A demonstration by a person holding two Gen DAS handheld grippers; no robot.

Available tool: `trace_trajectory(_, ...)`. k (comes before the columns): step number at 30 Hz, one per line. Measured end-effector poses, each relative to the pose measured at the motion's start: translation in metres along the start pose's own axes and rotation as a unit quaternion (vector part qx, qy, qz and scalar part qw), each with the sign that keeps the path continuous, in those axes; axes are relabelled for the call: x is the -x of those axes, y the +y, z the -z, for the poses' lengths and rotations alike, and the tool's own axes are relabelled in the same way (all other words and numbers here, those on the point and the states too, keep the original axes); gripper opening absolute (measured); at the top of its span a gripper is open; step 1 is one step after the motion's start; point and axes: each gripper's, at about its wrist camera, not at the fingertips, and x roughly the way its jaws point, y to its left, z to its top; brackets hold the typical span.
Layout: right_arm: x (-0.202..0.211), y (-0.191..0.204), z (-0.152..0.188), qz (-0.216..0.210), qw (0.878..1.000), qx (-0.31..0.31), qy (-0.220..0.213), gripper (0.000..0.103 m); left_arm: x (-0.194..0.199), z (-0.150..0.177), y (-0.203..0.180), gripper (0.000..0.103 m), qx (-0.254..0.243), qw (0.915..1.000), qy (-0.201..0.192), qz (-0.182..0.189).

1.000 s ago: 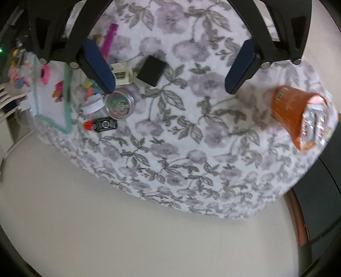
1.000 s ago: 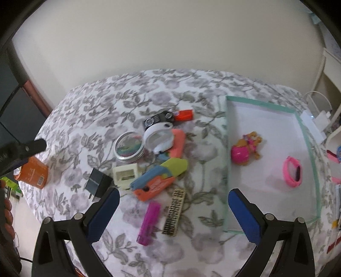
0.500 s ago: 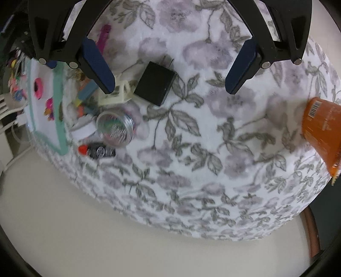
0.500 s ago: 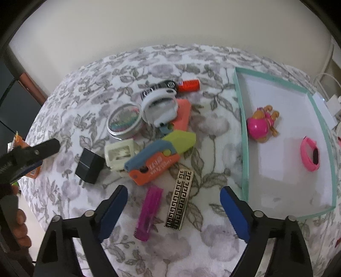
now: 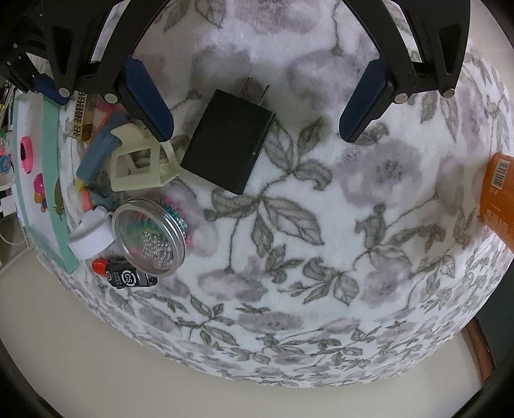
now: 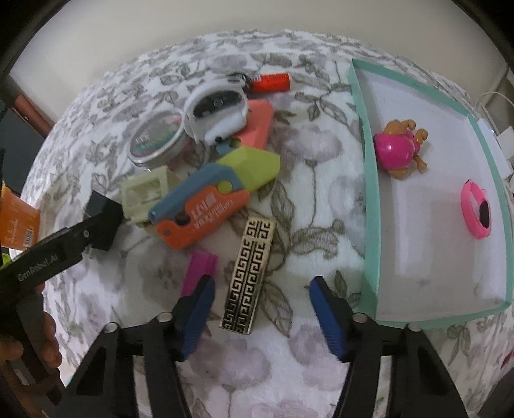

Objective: Organize rigid objects
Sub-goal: 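Grasp black charger with left tool while right tool grasps gold harmonica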

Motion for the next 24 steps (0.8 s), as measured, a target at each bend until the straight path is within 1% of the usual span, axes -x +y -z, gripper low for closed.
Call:
trace_trajectory(4,-0.009,0.0,0.002,0.009,1.0,0.005,0.017,0.063,-0.003,-0.002,0.002,0.103,0.001,1.0,0.001,-0.005)
trace_trajectory(10,-0.013,0.005,0.0,0.029,0.999,0.028,0.018,0.062,-0.011,-0.004,-0.002,0.101,-0.006,0.9999,-0.002,-0.013)
trace_trajectory(13,-0.016,0.01,0.0,0.034,0.999,0.035,0.015,0.062,-0.015,-0.005,-0.005,0.096,-0.014,0.9996,-0.006,-0.026)
trace_trajectory(15,-0.016,0.01,0.001,0.033,0.999,0.033,0.015,0.061,-0.017,-0.007,-0.008,0.091,-0.022,0.9992,-0.007,-0.031)
trace_trajectory(16,-0.016,0.011,0.0,0.034,0.999,0.033,0.014,0.057,-0.017,-0.007,-0.01,0.089,-0.026,0.9991,-0.008,-0.034)
trace_trajectory(17,-0.016,0.01,0.001,0.033,0.999,0.033,0.013,0.053,-0.017,-0.007,-0.011,0.085,-0.029,0.9989,-0.008,-0.035)
trace_trajectory(18,-0.015,0.009,0.002,0.032,0.999,0.033,0.012,0.051,-0.017,-0.007,-0.012,0.08,-0.031,0.9988,-0.009,-0.036)
trace_trajectory(19,-0.014,0.008,0.001,0.032,0.999,0.032,0.011,0.045,-0.016,-0.009,-0.013,0.077,-0.033,0.9987,-0.009,-0.038)
trace_trajectory(20,-0.015,0.009,0.001,0.033,0.999,0.032,0.01,0.039,-0.015,-0.009,-0.012,0.071,-0.035,0.9985,-0.009,-0.041)
trace_trajectory(21,-0.016,0.011,0.0,0.034,0.999,0.032,0.009,0.036,-0.014,-0.01,-0.012,0.066,-0.036,0.9984,-0.009,-0.042)
trace_trajectory(22,-0.014,0.008,-0.002,0.032,0.999,0.031,0.009,0.03,-0.013,-0.011,-0.013,0.063,-0.037,0.9984,-0.01,-0.042)
trace_trajectory(23,-0.013,0.008,-0.002,0.029,0.999,0.03,0.008,0.026,-0.012,-0.013,-0.015,0.058,-0.038,0.9983,-0.01,-0.044)
trace_trajectory(24,-0.013,0.007,-0.002,0.026,0.999,0.029,0.008,0.025,-0.011,-0.014,-0.015,0.053,-0.039,0.9982,-0.01,-0.044)
